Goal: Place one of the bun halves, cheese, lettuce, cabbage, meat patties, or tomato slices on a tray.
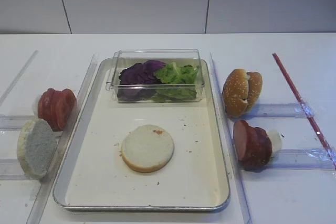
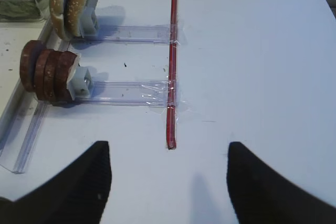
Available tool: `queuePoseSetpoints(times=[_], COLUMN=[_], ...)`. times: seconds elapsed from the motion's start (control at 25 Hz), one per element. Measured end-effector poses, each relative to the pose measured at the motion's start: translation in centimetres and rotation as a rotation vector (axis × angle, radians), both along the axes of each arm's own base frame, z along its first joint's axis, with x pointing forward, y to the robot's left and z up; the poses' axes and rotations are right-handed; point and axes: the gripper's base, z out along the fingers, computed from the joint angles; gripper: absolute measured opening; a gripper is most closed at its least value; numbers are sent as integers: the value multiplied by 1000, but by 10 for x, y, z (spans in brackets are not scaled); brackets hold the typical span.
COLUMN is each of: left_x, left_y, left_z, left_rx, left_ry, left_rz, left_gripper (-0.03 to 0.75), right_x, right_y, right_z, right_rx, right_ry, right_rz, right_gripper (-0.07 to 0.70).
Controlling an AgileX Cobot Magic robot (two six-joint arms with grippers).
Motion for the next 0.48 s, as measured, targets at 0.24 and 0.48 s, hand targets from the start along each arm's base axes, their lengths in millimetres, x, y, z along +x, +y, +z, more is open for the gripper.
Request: queuePoseSetpoints(times=[0.24, 0.48], left_x=[0, 0], left_y=[0, 0], left_z=[0, 0], left_rx=[0, 0], left_ry=[0, 0], left_rz=[0, 0], left_gripper=[396, 396], right_x=[0, 0], right_y=[0, 0], right_z=[0, 0], right_rx=[2, 2], right_ry=[3, 2], right_rz=[-1, -1], right_gripper=[507, 507])
